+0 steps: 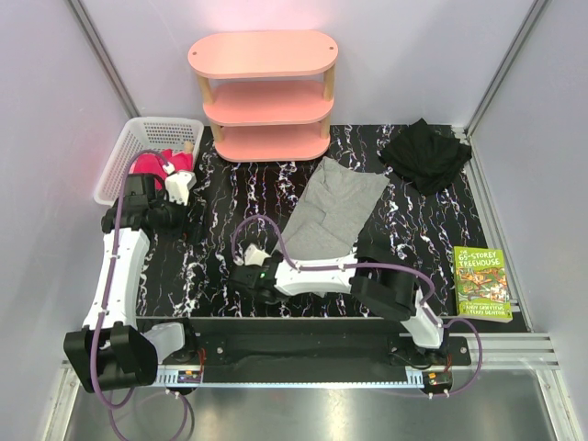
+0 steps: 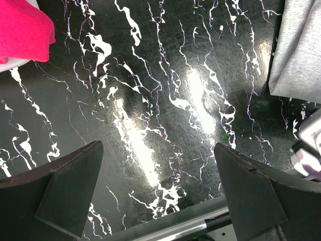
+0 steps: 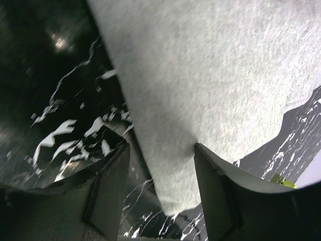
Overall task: Fold and stack the t-shirts
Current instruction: Fold the tshirt
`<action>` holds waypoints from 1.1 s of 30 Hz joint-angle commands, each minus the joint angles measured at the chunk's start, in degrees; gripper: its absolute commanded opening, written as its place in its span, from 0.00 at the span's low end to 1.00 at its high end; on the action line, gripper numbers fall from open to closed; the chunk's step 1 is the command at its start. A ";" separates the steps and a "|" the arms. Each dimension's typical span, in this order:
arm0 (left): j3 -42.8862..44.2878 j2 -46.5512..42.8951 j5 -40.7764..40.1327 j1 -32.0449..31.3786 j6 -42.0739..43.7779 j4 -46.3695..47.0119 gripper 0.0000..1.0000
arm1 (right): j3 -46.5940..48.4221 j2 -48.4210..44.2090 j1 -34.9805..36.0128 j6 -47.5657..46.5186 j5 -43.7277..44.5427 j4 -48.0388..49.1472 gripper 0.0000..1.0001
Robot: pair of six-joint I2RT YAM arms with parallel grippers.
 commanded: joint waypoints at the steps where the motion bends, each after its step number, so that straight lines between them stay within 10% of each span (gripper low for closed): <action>1: 0.57 -1.45 0.75 0.20 0.14 0.82 0.99 | -1.79 1.33 -2.86 0.43 -1.41 5.30 0.58; 10: 0.74 -2.15 1.02 0.20 0.05 0.82 0.99 | -2.94 2.30 -3.66 1.66 -6.51 7.15 0.00; 33: 2.68 -4.26 1.46 0.20 1.37 -1.38 0.99 | 16.76 -9.91 7.86 8.77 -26.11 -9.99 0.00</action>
